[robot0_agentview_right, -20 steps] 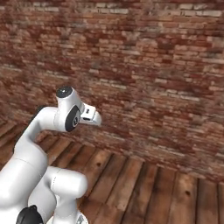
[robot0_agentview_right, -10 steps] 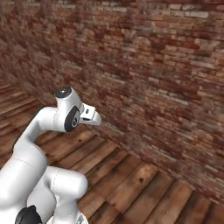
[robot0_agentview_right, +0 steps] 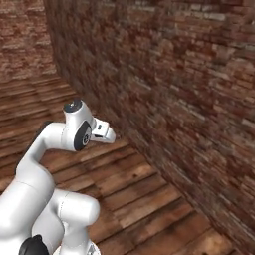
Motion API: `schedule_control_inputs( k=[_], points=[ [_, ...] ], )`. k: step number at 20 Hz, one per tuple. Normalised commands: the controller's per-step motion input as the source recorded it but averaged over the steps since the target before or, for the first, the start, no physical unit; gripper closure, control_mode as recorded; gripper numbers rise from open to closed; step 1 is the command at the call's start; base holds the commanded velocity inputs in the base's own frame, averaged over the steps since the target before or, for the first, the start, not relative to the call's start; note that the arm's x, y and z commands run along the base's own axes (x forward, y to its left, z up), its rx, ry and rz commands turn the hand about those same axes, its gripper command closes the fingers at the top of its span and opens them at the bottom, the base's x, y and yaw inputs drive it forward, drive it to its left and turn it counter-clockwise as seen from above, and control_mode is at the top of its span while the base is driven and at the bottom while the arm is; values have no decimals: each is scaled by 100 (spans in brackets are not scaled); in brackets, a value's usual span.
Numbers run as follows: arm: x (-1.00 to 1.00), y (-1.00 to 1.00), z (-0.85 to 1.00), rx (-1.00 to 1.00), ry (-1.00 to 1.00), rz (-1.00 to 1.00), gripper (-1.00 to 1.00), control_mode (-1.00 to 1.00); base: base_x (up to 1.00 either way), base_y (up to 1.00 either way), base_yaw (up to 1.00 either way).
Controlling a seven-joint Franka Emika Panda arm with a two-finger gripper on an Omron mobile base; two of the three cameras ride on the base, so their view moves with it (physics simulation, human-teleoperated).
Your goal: Place the large bottle from the dining counter next to the other large bottle outside the sink, and place the small bottle from the dining counter next to the other small bottle inside the sink.
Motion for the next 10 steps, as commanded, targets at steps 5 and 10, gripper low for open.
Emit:
schedule_control_inputs(
  k=[5,10],
  points=[
    [0,0,0,0,0,0,-100,100,100,33,48],
    [0,0,0,0,0,0,-100,100,93,16,48]
  ],
)
